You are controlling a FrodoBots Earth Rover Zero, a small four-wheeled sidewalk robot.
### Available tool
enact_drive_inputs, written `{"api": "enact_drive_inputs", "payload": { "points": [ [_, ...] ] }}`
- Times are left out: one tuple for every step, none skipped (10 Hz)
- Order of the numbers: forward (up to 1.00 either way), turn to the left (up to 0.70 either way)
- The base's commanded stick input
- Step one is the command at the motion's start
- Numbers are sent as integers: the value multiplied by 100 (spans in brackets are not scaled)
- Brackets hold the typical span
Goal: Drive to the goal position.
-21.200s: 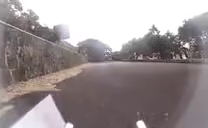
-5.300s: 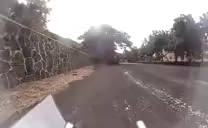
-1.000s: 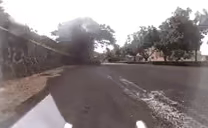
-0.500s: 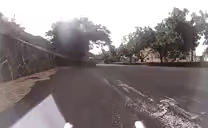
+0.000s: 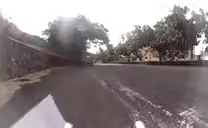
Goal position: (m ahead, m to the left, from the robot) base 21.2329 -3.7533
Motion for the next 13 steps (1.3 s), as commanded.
{"api": "enact_drive_inputs", "payload": {
  "points": [
    [100, 0],
    [100, 0],
    [100, 0],
    [100, 0],
    [100, 0],
    [100, 0],
    [100, 0],
    [100, 0],
    [100, 0],
    [100, -6],
    [100, -21],
    [100, -21],
    [100, -21]
  ]
}}
